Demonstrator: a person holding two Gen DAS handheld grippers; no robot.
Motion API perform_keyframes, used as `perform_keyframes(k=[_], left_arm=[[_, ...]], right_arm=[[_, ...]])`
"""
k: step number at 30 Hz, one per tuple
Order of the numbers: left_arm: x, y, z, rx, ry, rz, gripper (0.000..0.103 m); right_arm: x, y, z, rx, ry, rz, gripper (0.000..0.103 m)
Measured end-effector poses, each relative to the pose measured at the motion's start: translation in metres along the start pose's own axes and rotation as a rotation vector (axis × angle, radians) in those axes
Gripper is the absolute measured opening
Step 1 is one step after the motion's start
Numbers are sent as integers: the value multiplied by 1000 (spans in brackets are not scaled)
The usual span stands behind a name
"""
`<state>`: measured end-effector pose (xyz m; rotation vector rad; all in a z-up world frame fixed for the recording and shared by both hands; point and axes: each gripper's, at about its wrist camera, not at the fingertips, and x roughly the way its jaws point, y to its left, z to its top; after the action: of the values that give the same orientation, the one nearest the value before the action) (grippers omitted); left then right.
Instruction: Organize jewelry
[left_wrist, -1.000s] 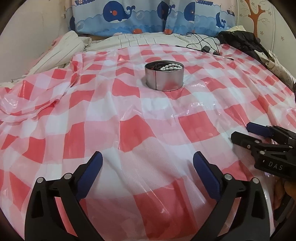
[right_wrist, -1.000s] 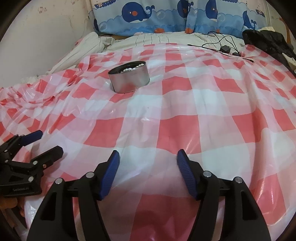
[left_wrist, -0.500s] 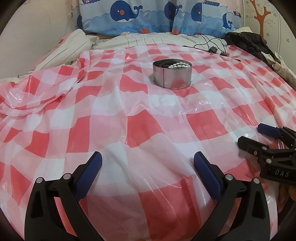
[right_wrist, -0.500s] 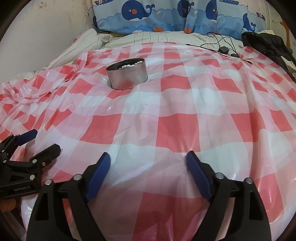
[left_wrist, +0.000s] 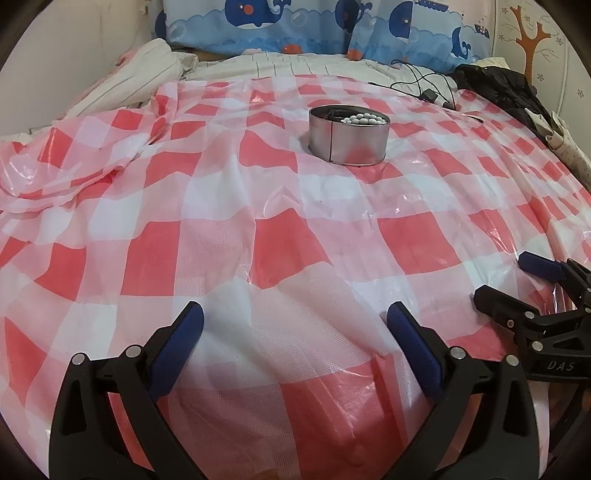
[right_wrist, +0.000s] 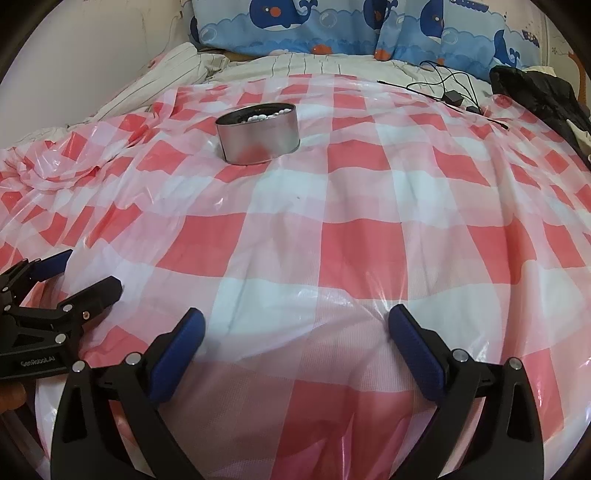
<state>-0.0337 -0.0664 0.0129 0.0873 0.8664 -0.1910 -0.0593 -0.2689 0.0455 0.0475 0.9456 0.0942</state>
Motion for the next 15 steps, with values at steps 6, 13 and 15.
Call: perform_keyframes(k=[6, 13, 15], left_arm=[[2, 1, 0, -6, 12, -7, 96], [4, 0, 0, -1, 26, 0, 96], [5, 0, 1, 0, 29, 3, 96]], right_arm=[[0, 1, -1, -5, -6, -8, 96], [-1, 1, -1, -3, -12, -8, 96], [-1, 1, -1, -1, -13, -6, 96]])
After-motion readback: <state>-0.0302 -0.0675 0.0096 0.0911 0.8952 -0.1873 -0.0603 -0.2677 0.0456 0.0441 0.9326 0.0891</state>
